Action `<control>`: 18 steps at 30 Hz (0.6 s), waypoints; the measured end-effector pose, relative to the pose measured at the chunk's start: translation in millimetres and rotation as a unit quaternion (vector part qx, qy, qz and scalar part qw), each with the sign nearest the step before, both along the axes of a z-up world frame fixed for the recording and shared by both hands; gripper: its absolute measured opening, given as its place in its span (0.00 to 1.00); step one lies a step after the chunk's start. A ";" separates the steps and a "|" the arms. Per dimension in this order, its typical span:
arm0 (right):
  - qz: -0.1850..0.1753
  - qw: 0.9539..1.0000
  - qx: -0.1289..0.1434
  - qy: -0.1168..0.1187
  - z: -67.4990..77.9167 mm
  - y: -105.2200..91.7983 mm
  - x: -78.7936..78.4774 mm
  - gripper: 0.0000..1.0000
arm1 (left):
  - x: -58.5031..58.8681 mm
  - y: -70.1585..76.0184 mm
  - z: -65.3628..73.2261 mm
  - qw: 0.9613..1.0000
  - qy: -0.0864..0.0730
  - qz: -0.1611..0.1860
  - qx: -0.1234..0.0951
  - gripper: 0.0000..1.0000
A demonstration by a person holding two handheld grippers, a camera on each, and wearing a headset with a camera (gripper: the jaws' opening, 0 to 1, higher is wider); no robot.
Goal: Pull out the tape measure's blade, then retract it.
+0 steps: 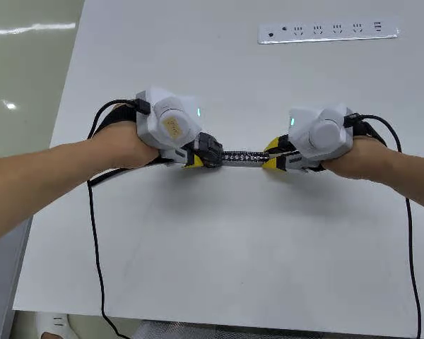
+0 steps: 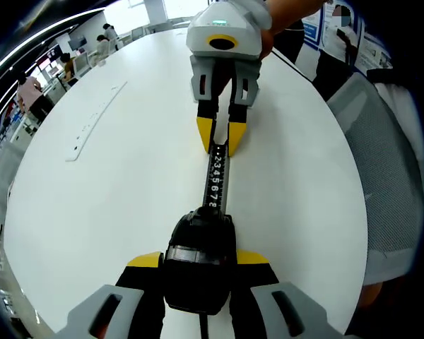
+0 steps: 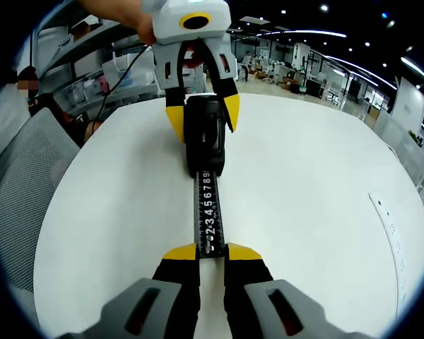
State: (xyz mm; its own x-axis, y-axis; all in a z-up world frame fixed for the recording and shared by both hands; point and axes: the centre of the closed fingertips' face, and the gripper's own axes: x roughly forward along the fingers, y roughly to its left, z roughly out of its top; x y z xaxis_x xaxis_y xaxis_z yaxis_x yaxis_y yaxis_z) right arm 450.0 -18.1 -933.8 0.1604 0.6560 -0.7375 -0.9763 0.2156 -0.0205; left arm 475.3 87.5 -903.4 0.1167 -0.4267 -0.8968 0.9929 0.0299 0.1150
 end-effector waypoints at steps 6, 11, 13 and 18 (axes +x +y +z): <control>-0.003 1.000 -0.004 0.000 0.5 -6.4 -0.8 0.11 | -0.2 0.0 0.6 1.000 0.001 0.000 0.001 0.32; -0.004 1.000 -0.007 0.001 -0.1 -11.0 -2.1 0.11 | -0.6 0.1 0.7 1.000 0.002 -0.001 0.002 0.32; -0.005 1.000 -0.008 0.001 -0.4 -12.7 -2.5 0.11 | -0.6 0.0 0.7 1.000 0.003 -0.001 0.002 0.32; -0.007 1.000 -0.010 0.002 -0.7 -17.5 -3.1 0.11 | -0.6 0.1 0.6 1.000 0.005 0.001 0.003 0.32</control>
State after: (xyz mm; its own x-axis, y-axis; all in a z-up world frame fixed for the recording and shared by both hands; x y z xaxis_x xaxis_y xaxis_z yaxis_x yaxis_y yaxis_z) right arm 446.9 -35.6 -934.5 0.1673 0.6394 -0.7504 -0.9730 0.2296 -0.0213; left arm 474.7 87.6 -902.8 0.1084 -0.4218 -0.9002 0.9940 0.0305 0.1054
